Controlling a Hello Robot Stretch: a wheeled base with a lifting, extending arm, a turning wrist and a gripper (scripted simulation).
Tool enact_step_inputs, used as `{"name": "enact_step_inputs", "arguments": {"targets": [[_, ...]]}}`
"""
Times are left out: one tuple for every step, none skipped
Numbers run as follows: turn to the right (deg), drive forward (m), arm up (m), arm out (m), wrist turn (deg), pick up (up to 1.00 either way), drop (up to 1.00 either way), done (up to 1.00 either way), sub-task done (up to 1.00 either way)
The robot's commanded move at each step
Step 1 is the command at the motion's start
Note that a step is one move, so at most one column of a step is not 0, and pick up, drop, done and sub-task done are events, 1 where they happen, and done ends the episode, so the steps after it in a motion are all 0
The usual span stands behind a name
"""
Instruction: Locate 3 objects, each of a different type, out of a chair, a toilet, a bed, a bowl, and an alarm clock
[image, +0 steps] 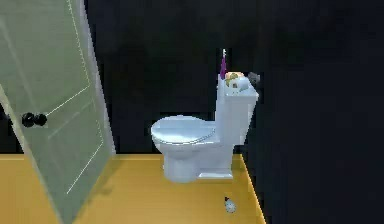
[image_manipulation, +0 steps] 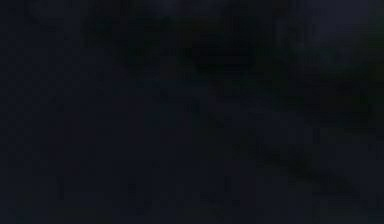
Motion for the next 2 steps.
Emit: {"name": "enact_step_inputs", "arguments": {"targets": [[0.0,0.60,0.00,0.00,0.0,0.00,0.00,0.00,0.00],[0.0,0.00,0.00,0.00,0.0,0.00,0.00,0.00,1.00]]}}
